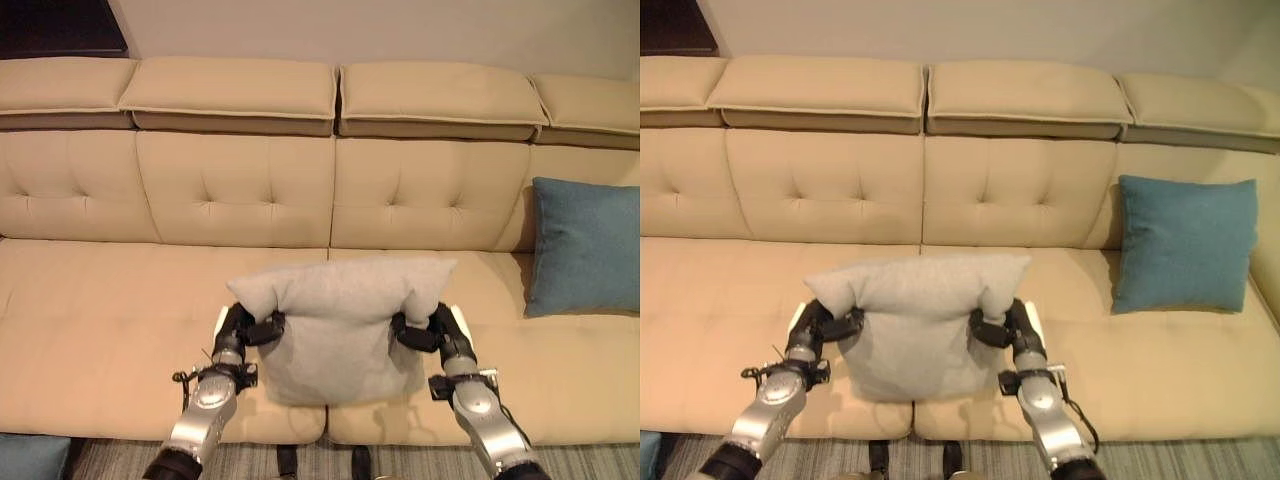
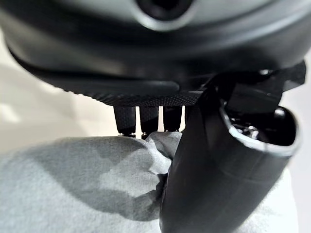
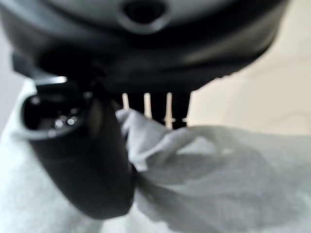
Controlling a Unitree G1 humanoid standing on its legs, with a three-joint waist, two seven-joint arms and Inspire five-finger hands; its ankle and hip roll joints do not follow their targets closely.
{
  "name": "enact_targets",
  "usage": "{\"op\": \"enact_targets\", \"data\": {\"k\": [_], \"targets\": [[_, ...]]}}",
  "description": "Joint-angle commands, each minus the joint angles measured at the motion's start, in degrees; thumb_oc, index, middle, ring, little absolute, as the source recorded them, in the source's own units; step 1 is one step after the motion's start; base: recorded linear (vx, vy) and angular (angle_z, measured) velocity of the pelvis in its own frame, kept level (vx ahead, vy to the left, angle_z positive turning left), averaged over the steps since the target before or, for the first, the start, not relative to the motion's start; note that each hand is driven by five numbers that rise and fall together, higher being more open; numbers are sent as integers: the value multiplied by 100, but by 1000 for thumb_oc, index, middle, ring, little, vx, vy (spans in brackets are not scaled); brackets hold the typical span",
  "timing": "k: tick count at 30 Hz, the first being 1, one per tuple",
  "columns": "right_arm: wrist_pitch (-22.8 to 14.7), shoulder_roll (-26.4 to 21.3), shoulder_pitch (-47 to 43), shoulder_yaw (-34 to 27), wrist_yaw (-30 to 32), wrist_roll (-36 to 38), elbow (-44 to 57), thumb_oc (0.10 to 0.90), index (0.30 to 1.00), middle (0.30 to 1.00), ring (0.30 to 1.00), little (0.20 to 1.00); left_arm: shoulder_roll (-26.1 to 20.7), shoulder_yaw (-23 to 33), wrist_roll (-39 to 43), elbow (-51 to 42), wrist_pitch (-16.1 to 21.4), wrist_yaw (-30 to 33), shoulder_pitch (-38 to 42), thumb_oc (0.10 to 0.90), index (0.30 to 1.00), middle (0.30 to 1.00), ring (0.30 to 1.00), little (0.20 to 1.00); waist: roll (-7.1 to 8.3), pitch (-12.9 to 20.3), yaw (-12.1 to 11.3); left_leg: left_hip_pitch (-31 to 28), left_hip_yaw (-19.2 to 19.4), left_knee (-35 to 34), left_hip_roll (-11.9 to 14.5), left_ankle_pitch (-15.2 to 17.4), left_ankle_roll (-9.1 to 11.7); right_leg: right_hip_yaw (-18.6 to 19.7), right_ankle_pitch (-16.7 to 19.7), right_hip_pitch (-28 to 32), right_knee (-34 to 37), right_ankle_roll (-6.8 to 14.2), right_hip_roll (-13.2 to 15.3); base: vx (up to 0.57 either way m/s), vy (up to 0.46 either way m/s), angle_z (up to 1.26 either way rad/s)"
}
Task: Pick up all the scattered cushions and arrange them neatly on the sofa.
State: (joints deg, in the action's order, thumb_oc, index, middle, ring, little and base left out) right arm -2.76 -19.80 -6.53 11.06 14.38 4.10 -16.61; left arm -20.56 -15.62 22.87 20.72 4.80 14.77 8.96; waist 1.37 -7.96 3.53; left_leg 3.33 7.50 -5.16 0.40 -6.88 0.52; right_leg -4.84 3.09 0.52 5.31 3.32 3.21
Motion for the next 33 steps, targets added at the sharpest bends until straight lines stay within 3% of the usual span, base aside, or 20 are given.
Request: {"op": "enact_targets", "data": {"k": [1,2,3,11,13,22,23,24,33], "targets": [[-823,-23,-1325,28,530,132,510,400,300,300,300,300,183,-306,-337,-396,971,165,1458,400,300,300,300,300,86,614,-79,-275,160,43,170,875,259,97,-305,-72,-45,552,257,14,-9,-7],[-828,-24,-1346,28,532,132,497,400,300,300,300,300,184,-304,-336,-385,975,167,1478,400,300,300,300,300,85,602,-79,-272,160,45,171,876,259,98,-304,-75,-48,552,257,-72,-33,-11],[-827,10,-2082,208,834,56,329,400,300,300,300,300,113,-375,-353,-267,1065,496,2188,400,300,300,300,300,71,508,-106,-140,150,21,197,838,276,109,-230,-278,-31,584,246,-77,-27,-11],[-912,-95,-3583,482,1501,-191,-131,400,300,300,300,300,-48,-519,-501,273,1259,1186,3626,400,300,300,300,300,58,337,-115,530,65,16,243,647,322,158,-11,-1028,-31,645,182,-92,-38,-3],[-934,-234,-4295,568,1839,-288,-507,400,300,300,300,300,-144,-639,-617,713,1312,1481,4304,400,300,300,300,300,49,312,-124,936,11,16,236,523,367,154,119,-1442,-31,701,151,-110,-39,0],[-1049,-585,-5484,743,2327,-223,-1661,400,300,300,300,300,-596,-1100,-747,1872,1369,1553,5627,400,300,300,300,300,-73,485,-100,2102,-220,16,126,242,486,83,341,-2542,-31,747,137,-44,-36,4],[-1049,-719,-5660,862,2267,-109,-1943,800,900,900,900,900,-687,-1238,-742,2181,1357,1495,5852,668,702,702,702,702,-102,512,-80,2331,-264,16,96,182,514,60,380,-2769,-31,751,144,-25,-29,12],[-1045,-751,-5711,900,2211,-57,-1999,800,900,900,900,900,-730,-1261,-714,2257,1355,1449,5895,800,900,900,900,900,-119,526,-78,2432,-288,16,78,153,524,55,396,-2866,-31,748,151,-33,-31,17],[-927,-831,-5308,981,1818,157,-2270,800,900,900,900,900,-994,-1087,-496,2364,1327,1221,5481,800,900,900,900,900,-169,589,-50,2733,-338,16,47,66,570,31,435,-3196,-31,749,158,-2,-10,13]]}}
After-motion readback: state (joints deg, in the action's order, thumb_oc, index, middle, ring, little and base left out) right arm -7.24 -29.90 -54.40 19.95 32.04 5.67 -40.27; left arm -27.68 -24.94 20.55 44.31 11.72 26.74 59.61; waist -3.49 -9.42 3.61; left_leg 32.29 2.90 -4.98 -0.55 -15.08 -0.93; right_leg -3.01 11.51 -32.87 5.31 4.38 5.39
